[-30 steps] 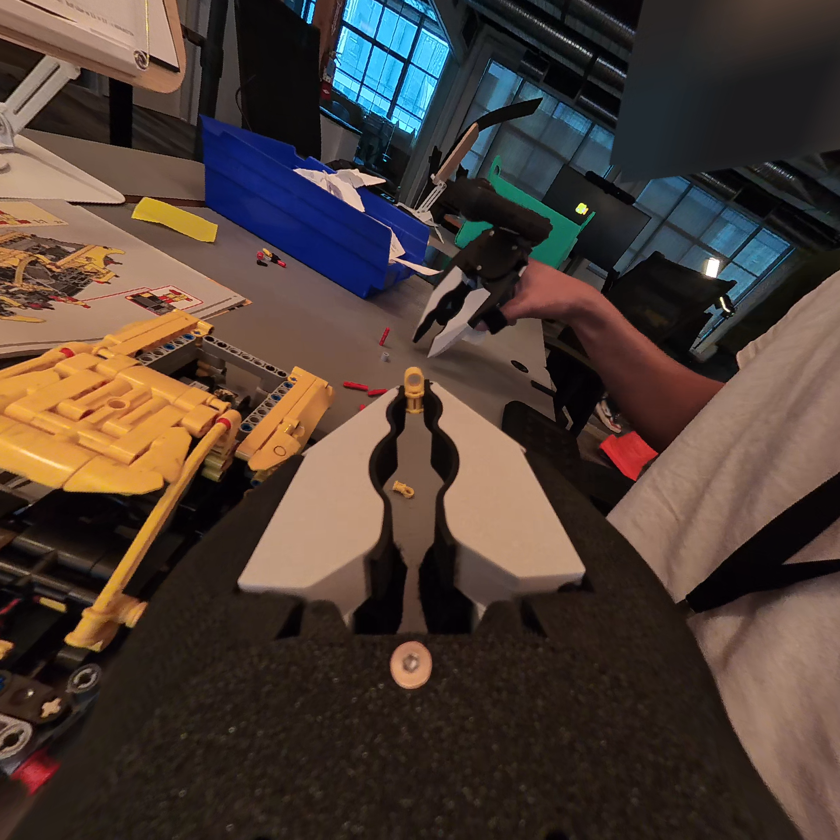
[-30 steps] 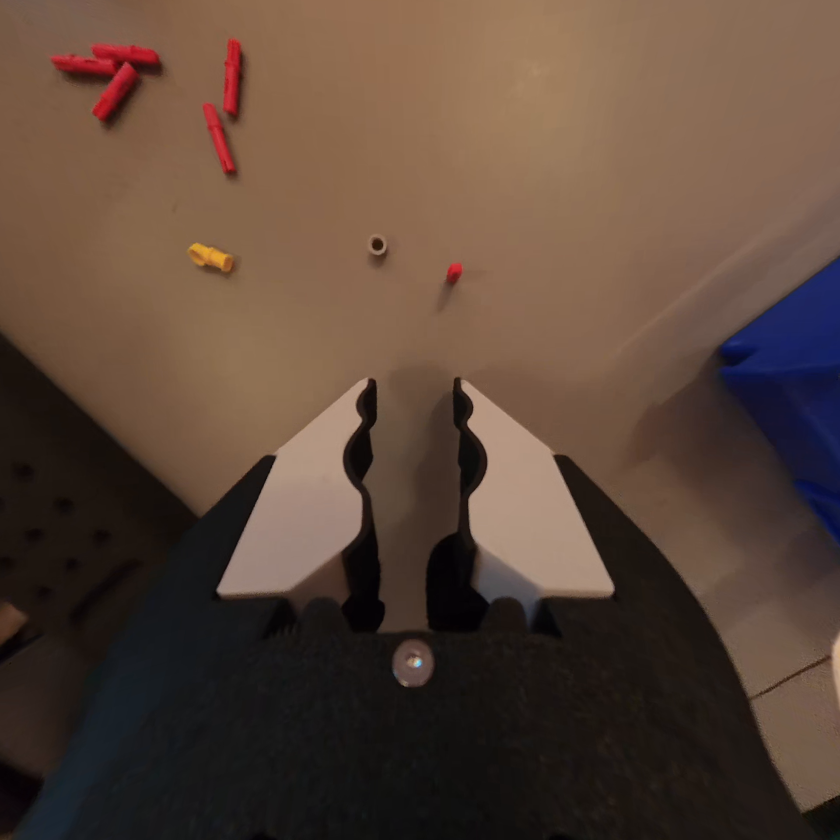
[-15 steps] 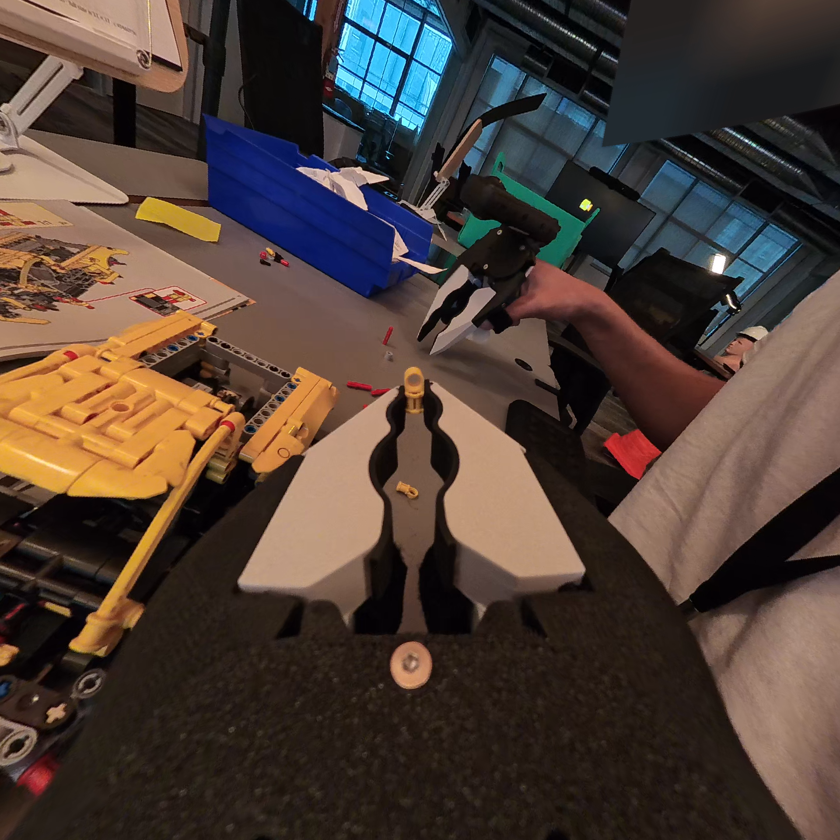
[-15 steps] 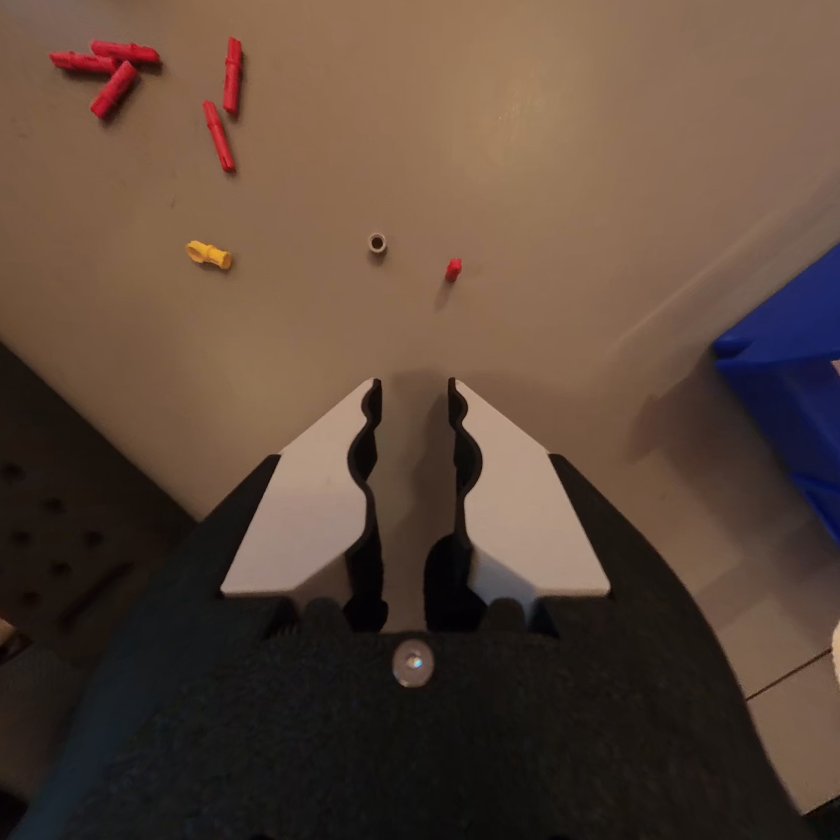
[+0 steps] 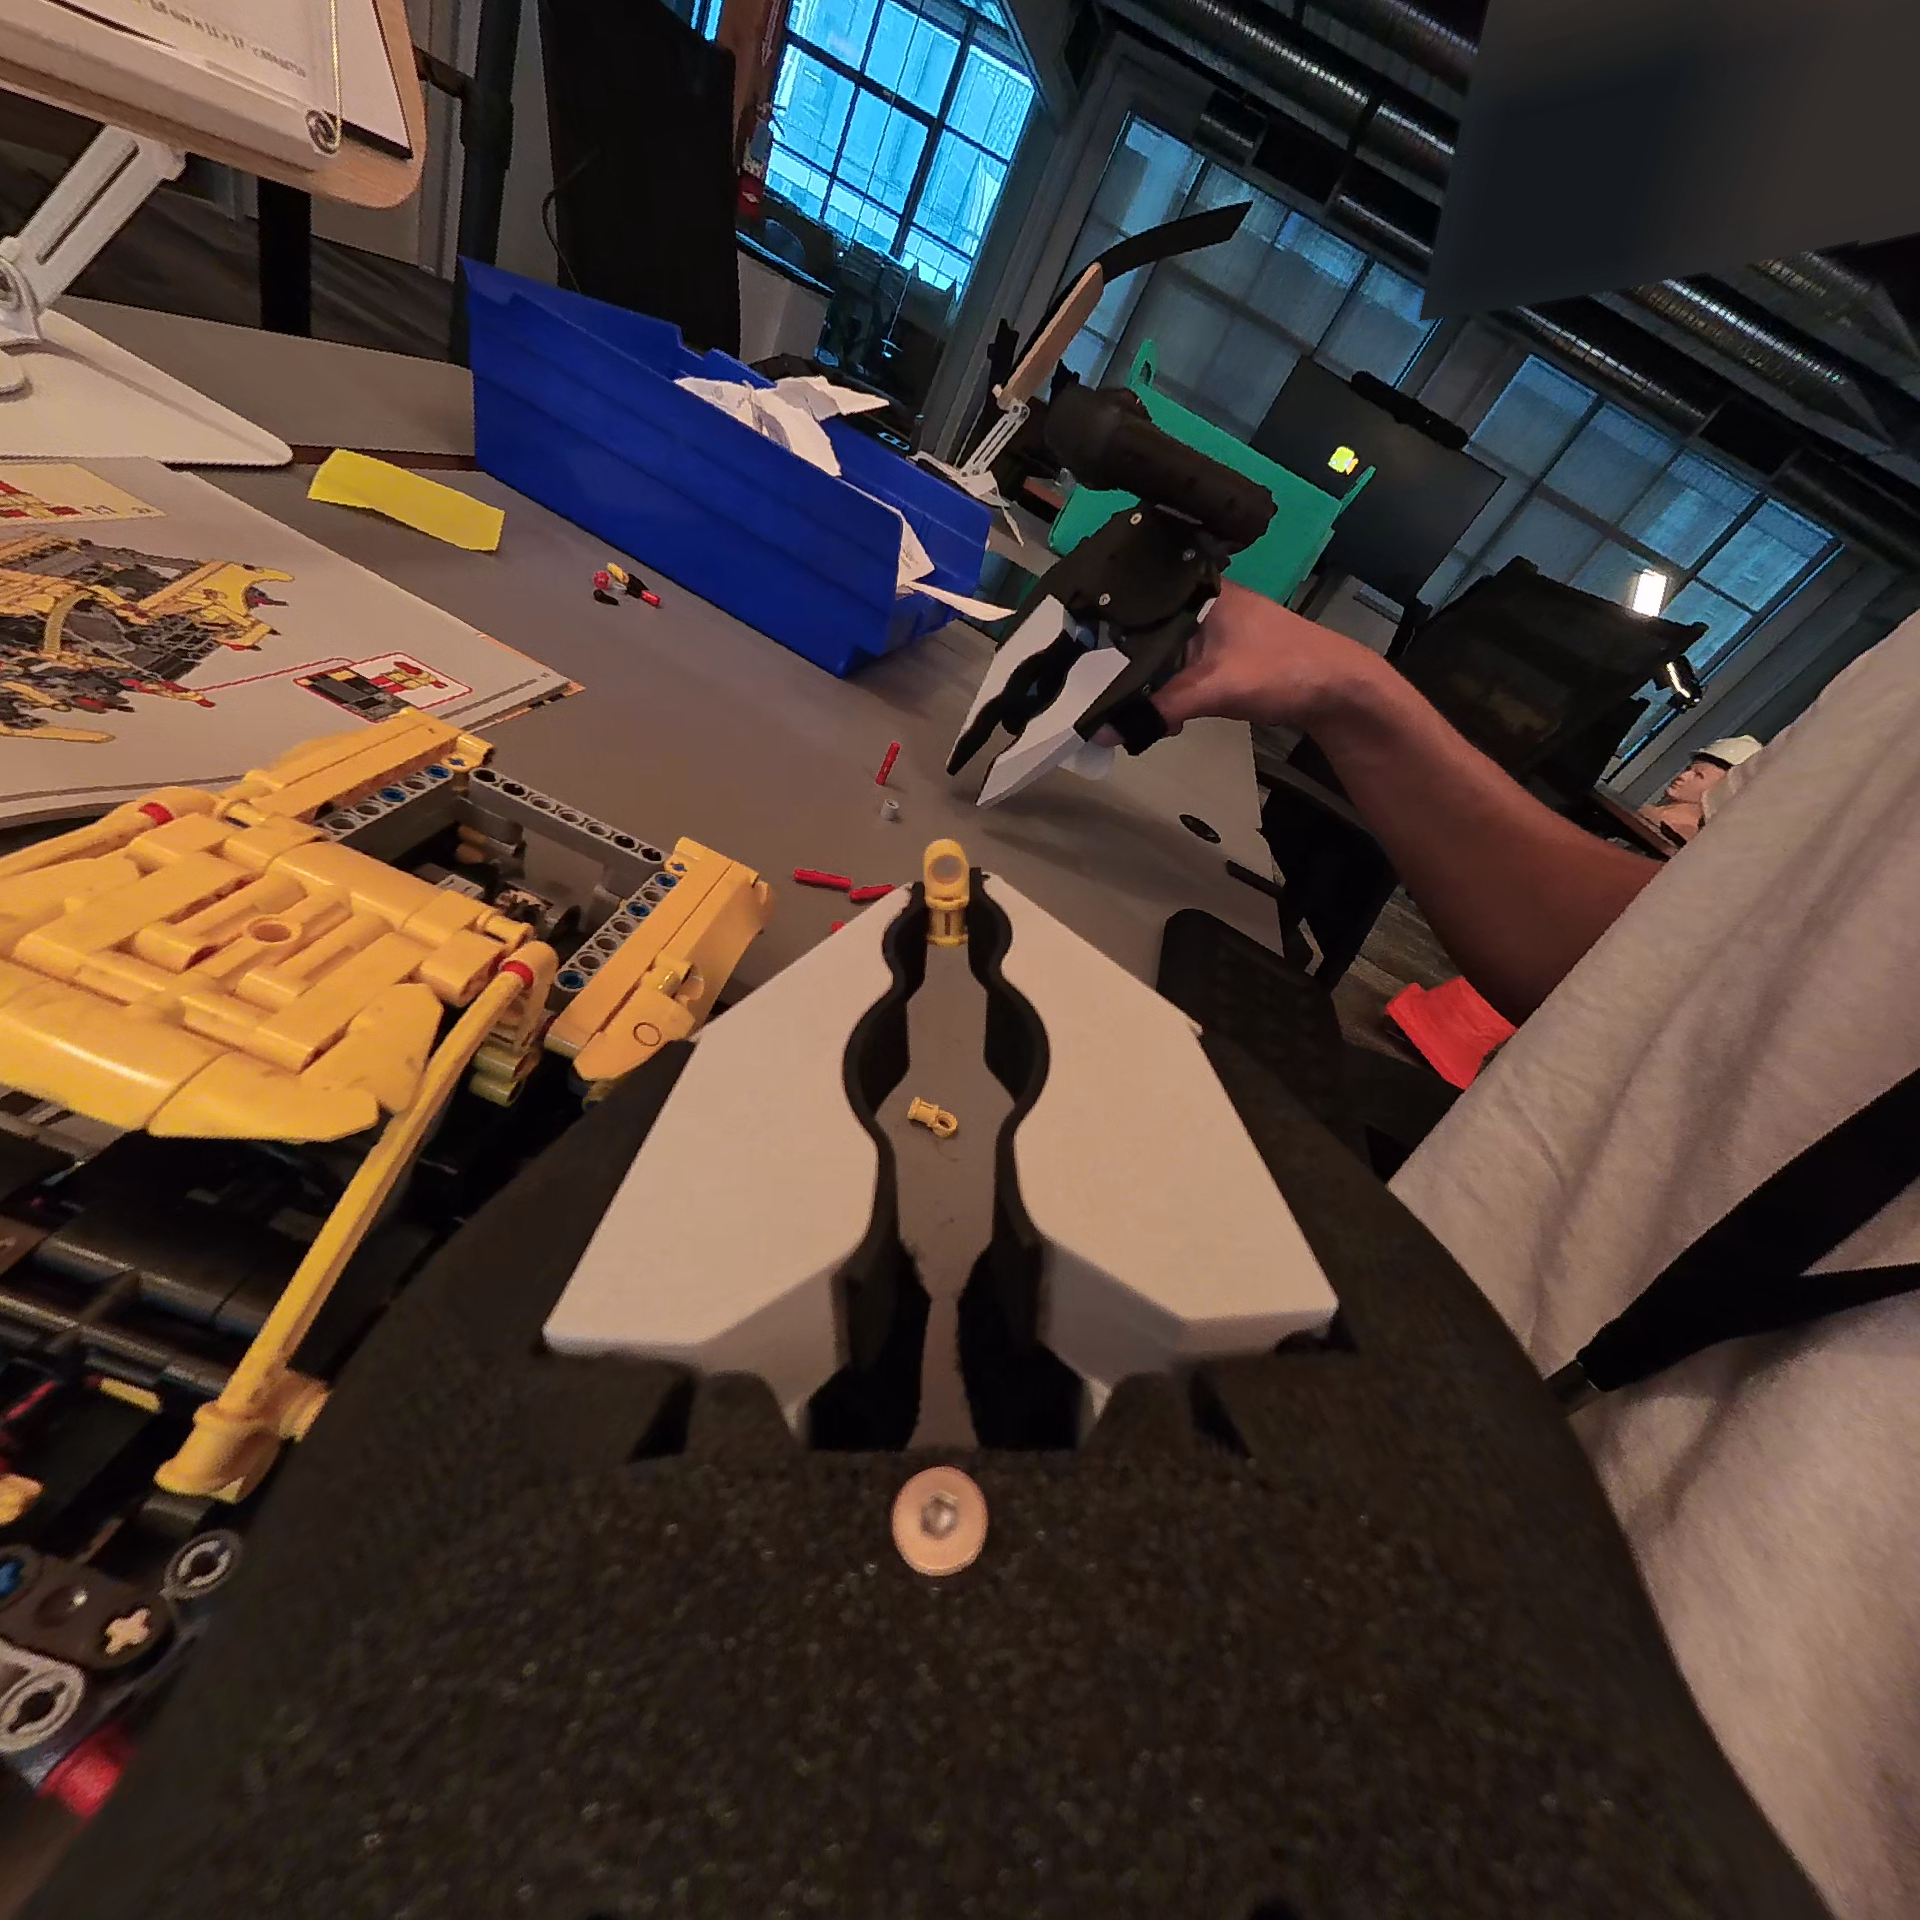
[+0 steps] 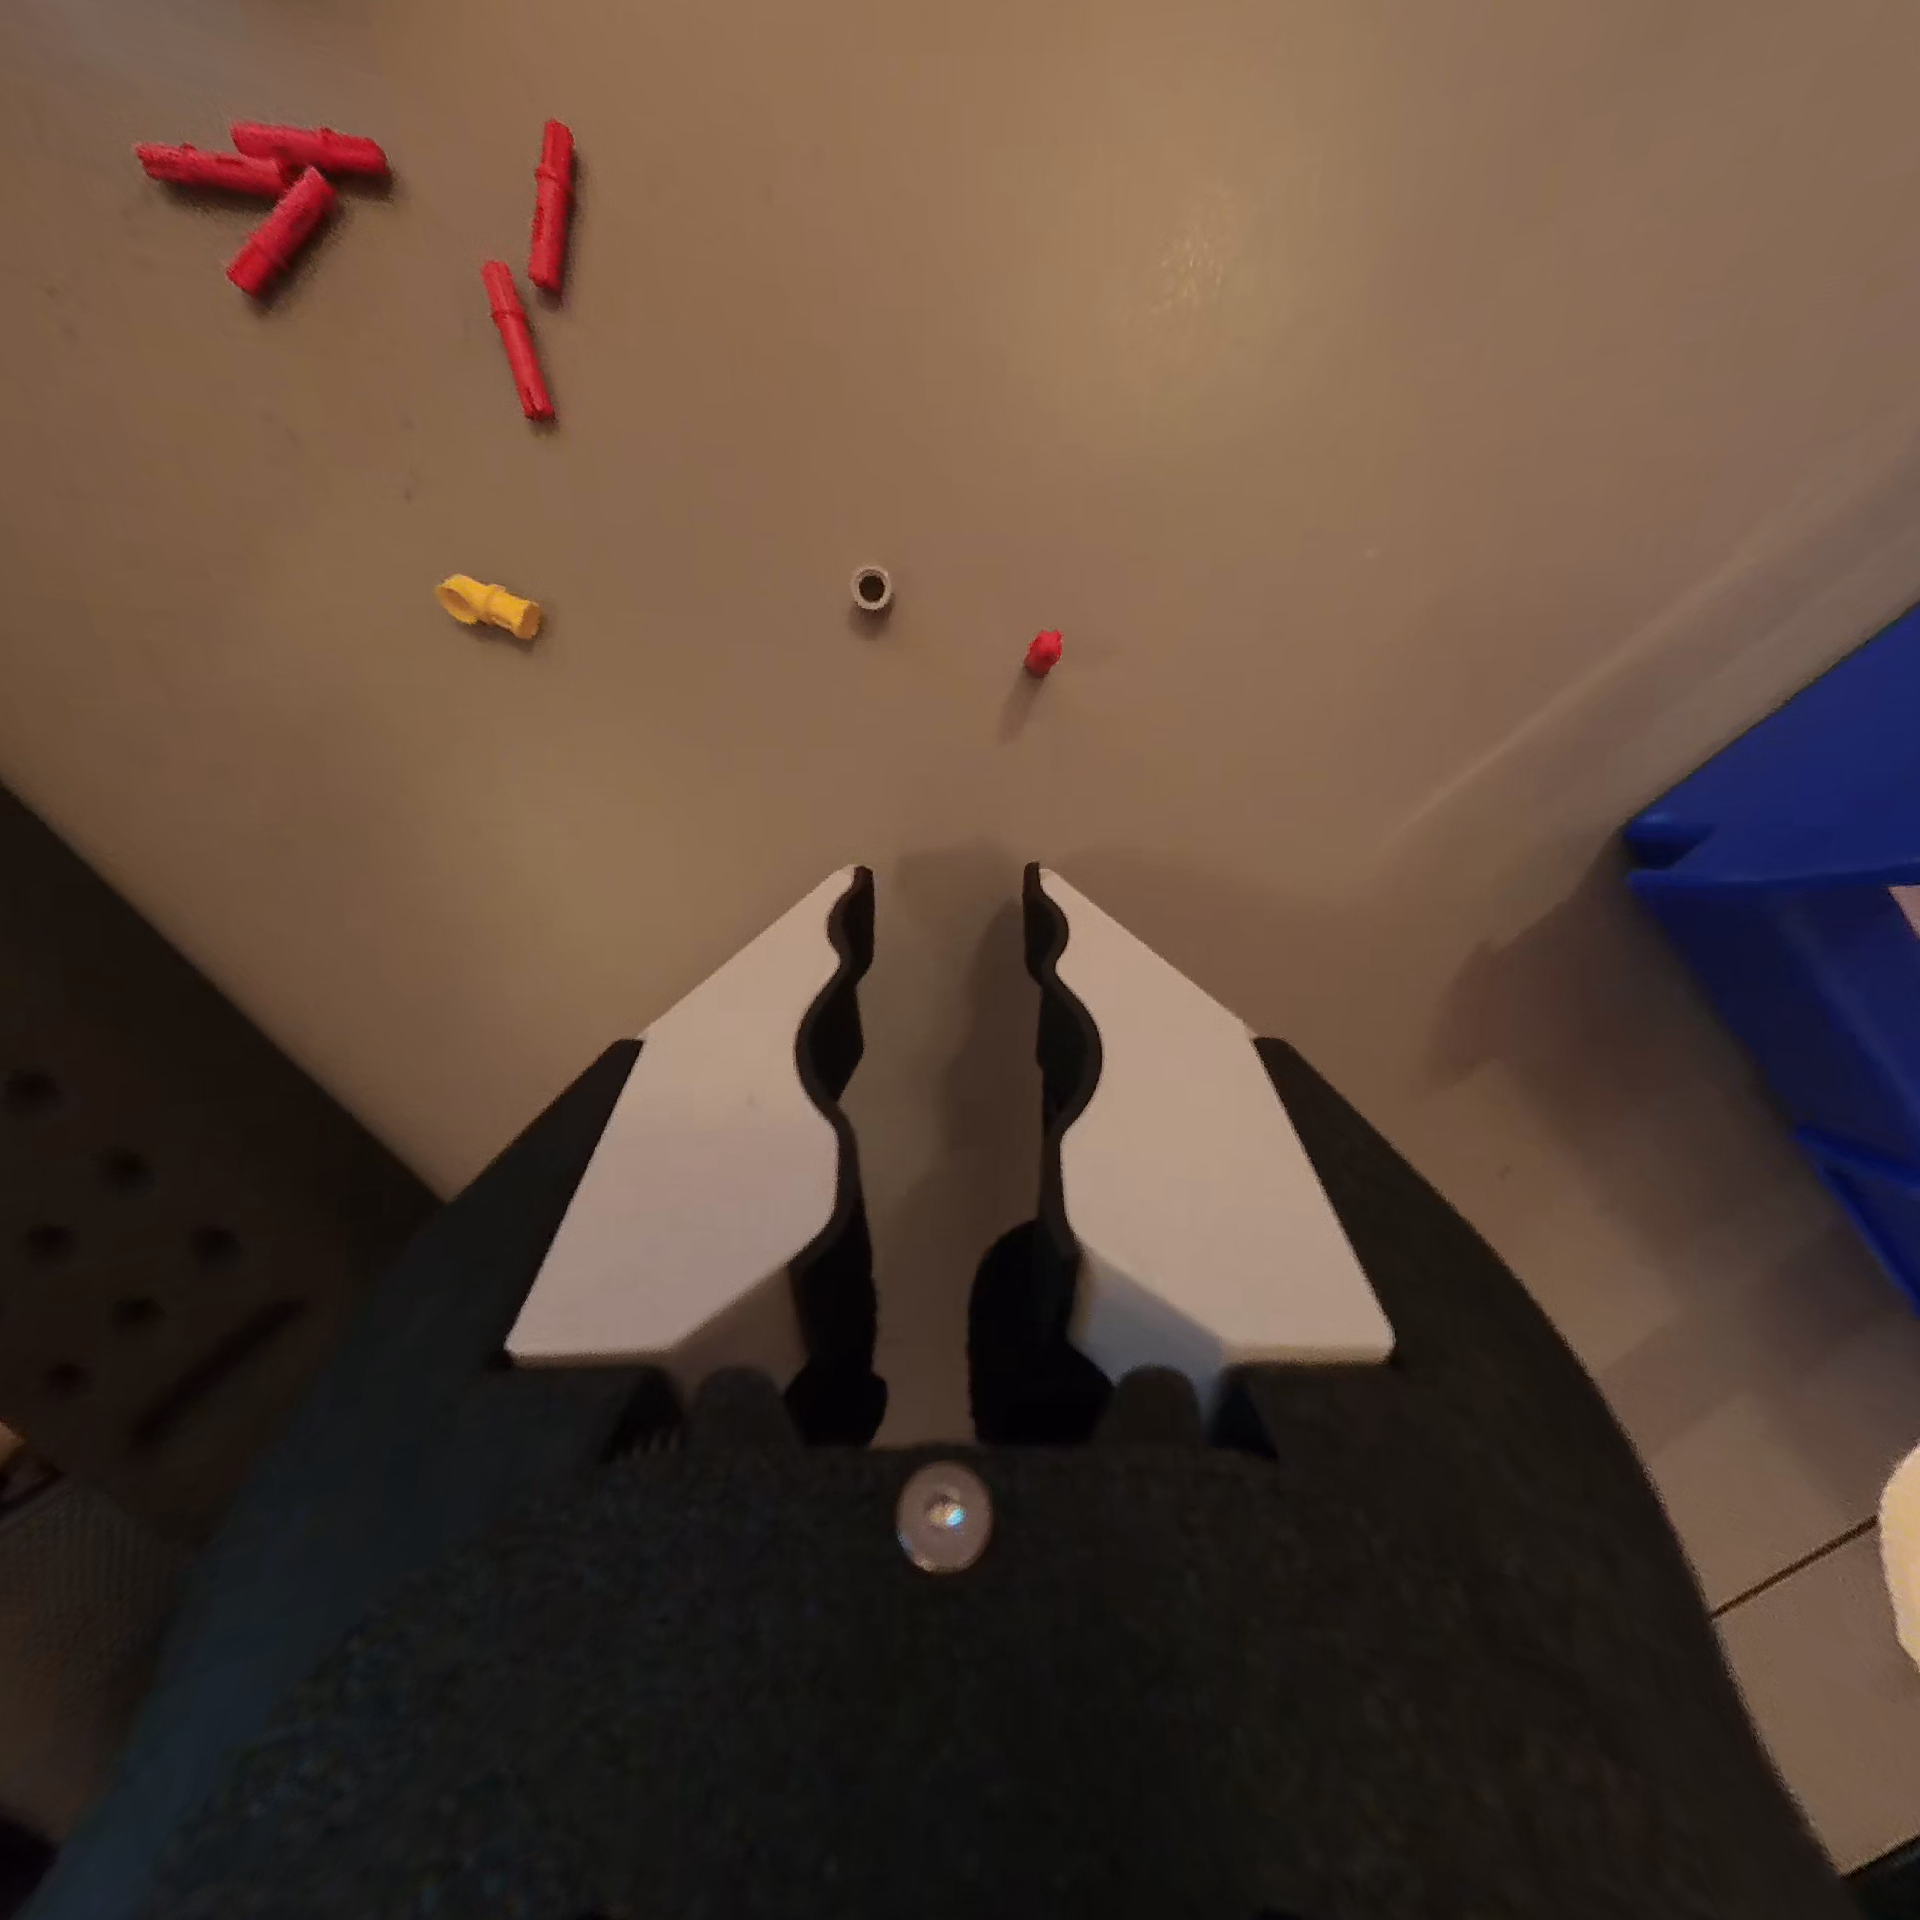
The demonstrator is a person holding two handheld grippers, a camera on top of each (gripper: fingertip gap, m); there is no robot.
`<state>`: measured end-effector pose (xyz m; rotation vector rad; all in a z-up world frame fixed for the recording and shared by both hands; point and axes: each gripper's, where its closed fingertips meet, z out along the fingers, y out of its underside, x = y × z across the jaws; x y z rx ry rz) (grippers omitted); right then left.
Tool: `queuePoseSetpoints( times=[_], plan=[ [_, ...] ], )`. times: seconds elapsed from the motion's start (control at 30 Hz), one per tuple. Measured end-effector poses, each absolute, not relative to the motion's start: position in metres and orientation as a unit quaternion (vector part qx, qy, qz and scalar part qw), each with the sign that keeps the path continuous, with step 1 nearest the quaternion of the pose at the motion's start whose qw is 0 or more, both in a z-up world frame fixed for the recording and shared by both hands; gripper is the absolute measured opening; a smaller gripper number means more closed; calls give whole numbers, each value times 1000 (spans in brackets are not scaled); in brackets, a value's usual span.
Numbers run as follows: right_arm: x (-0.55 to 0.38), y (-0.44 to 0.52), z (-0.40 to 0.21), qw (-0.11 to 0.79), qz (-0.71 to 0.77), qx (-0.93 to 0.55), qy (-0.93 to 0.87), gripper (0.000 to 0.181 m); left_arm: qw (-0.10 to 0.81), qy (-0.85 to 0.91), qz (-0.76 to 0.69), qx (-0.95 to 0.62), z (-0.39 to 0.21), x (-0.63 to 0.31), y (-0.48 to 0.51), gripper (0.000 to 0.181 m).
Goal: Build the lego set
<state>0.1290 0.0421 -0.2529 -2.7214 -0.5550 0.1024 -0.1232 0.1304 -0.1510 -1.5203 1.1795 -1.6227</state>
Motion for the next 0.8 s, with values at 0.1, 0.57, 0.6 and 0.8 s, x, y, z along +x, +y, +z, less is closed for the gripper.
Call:
queuePoseSetpoints(
  times=[0.1, 0.57, 0.6, 0.8],
  plan=[
    [131, 46, -250, 190, 35, -961, -196, 27, 309, 446, -614, -573, -150, -123, 130, 6],
    [129, 63, -244, 198, 17, -956, -217, 27, 319, 453, -606, -571, -151, -123, 129, 6],
    [129, 63, -243, 201, 16, -955, -219, 26, 320, 454, -605, -571, -151, -123, 129, 6],
    [130, 69, -241, 208, 22, -955, -212, 27, 321, 464, -600, -568, -152, -122, 125, 6]
  ],
)
